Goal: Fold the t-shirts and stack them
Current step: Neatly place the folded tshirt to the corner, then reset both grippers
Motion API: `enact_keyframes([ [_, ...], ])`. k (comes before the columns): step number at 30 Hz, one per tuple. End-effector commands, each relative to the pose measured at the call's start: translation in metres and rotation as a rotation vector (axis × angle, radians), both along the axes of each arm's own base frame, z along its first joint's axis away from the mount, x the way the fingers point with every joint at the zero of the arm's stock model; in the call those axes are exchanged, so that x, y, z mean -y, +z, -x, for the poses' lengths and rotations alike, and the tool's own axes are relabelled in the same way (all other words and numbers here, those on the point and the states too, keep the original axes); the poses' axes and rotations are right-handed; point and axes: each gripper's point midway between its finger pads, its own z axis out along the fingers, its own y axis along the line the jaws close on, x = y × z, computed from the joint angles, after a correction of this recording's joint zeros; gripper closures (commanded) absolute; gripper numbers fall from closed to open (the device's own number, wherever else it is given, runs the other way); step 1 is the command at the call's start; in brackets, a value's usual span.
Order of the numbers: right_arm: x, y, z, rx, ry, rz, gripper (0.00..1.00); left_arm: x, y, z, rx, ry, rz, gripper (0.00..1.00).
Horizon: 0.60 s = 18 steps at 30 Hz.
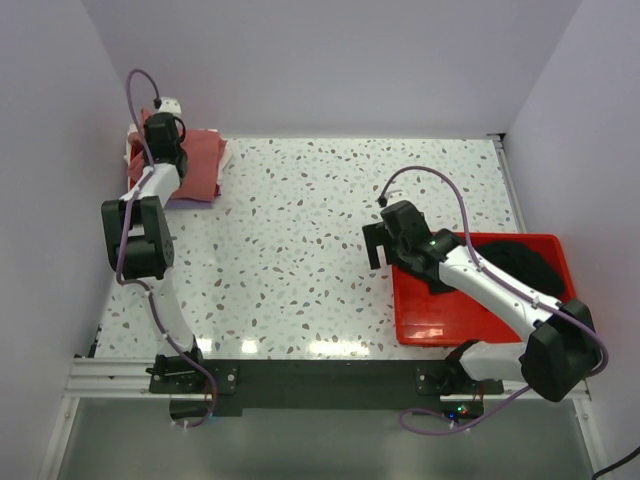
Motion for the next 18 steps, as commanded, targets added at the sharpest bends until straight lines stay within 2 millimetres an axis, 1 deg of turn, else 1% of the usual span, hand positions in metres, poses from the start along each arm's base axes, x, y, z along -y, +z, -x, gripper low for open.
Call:
enact_keyframes([
  [1, -0.006, 0.015, -0.008, 0.031, -0.003, -0.03, 0.01, -0.011, 0.021, -0.001, 0.094, 0.044, -0.003, 0.71],
  [3, -0.006, 0.015, -0.007, 0.031, 0.001, -0.028, 0.01, -0.015, 0.024, 0.003, 0.101, 0.079, -0.015, 0.37],
  [4, -0.006, 0.015, -0.008, 0.032, -0.001, -0.027, 0.01, -0.017, 0.028, 0.004, 0.111, 0.09, -0.019, 0.09],
  [5, -0.005, 0.016, -0.007, 0.033, -0.001, -0.028, 0.01, -0.018, 0.033, 0.005, 0.125, 0.099, -0.021, 0.0],
  [7, -0.004, 0.017, -0.008, 0.038, -0.004, -0.025, 0.01, -0.02, 0.042, 0.008, 0.15, 0.12, -0.013, 0.0],
  [8, -0.005, 0.017, -0.008, 0.04, -0.001, -0.027, 0.01, -0.018, 0.053, 0.01, 0.174, 0.122, -0.008, 0.0],
  [10, -0.006, 0.019, -0.008, 0.044, -0.002, -0.033, 0.01, -0.016, 0.062, 0.013, 0.192, 0.122, 0.012, 0.0],
  [11, -0.006, 0.02, -0.008, 0.047, -0.003, -0.039, 0.01, -0.016, 0.075, 0.016, 0.217, 0.125, 0.016, 0.0],
  [12, -0.007, 0.02, -0.007, 0.044, 0.001, -0.04, 0.01, -0.014, 0.08, 0.017, 0.237, 0.126, 0.032, 0.0],
  [13, -0.007, 0.021, -0.007, 0.046, 0.001, -0.044, 0.01, -0.013, 0.081, 0.019, 0.232, 0.12, 0.044, 0.0],
  [14, -0.007, 0.02, -0.006, 0.043, 0.002, -0.046, 0.01, -0.01, 0.093, 0.021, 0.252, 0.108, 0.055, 0.0],
  [16, -0.007, 0.022, -0.006, 0.047, 0.003, -0.05, 0.01, 0.001, 0.097, 0.02, 0.265, 0.061, 0.116, 0.0],
  [17, -0.007, 0.022, -0.006, 0.047, 0.001, -0.054, 0.01, 0.007, 0.111, 0.022, 0.294, 0.038, 0.14, 0.0],
  [18, -0.009, 0.023, -0.006, 0.048, 0.006, -0.062, 0.01, 0.018, 0.115, 0.018, 0.322, -0.01, 0.204, 0.0],
])
